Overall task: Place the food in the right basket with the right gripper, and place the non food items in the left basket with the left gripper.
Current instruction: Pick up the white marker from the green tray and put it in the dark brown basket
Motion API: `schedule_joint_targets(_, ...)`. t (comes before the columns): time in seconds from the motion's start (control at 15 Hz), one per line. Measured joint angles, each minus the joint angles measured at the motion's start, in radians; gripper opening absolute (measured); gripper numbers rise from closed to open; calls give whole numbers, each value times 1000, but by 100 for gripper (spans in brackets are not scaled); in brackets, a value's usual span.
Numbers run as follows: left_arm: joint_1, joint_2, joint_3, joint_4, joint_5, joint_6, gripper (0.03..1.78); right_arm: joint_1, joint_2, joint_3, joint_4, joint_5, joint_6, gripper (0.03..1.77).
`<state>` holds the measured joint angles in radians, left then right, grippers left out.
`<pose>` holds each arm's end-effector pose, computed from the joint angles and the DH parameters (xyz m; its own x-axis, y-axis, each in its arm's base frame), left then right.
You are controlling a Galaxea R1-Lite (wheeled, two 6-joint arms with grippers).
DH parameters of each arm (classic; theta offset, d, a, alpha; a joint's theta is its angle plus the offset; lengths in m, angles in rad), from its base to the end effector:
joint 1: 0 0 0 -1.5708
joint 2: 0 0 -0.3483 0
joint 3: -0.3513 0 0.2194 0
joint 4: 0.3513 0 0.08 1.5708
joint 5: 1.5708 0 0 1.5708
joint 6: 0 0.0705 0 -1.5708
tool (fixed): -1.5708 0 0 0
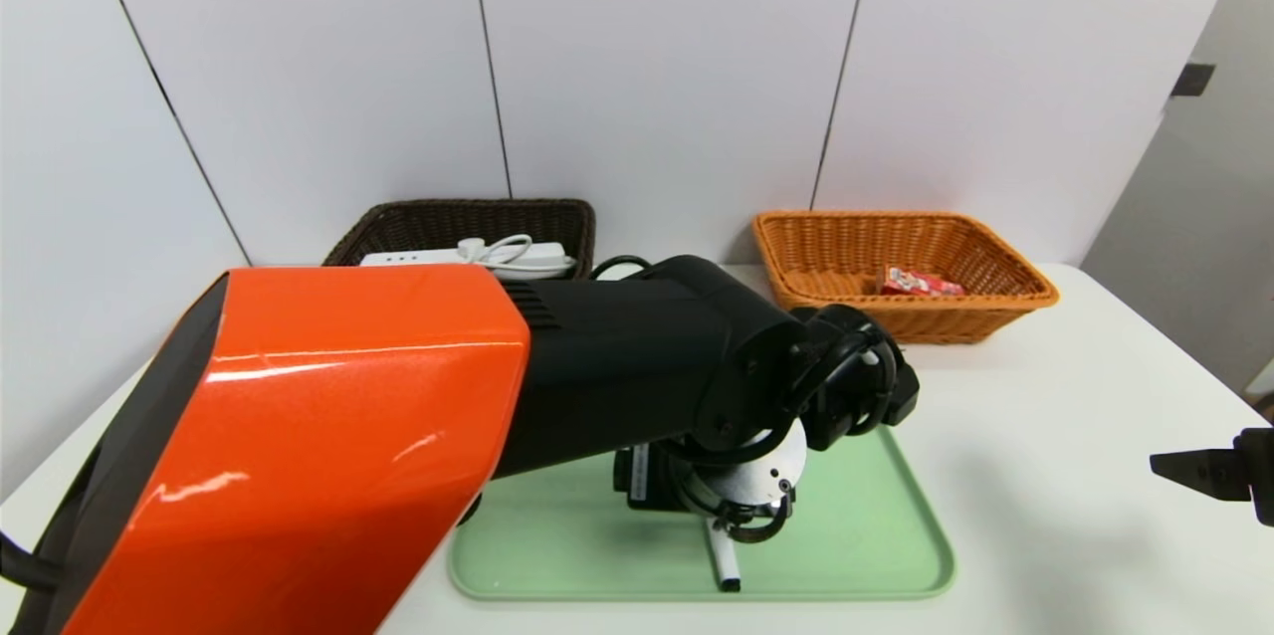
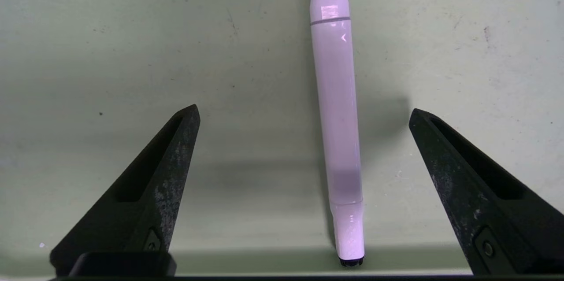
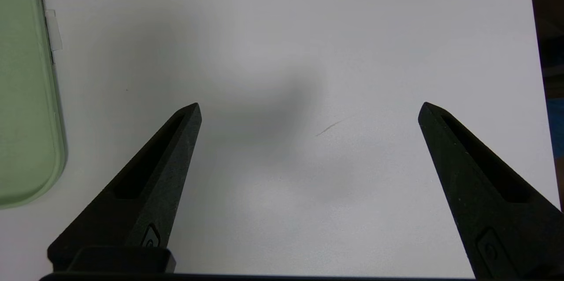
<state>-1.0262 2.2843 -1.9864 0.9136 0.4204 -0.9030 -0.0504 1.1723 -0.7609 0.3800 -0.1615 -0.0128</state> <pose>0.2825 -0.4109 0.1399 0.5154 -0.0631 -0.8546 0.0567 0.9976 -0.0395 0.1882 -0.0208 0.2014 0.6847 -0.1955 -0.7021 0.1535 0.9804 -0.1234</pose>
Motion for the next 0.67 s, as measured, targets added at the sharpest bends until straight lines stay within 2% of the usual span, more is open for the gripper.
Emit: schedule_joint_targets(0.67, 0, 10, 0, 0, 0, -7, 169, -3, -8, -2, 0, 0, -2, 170)
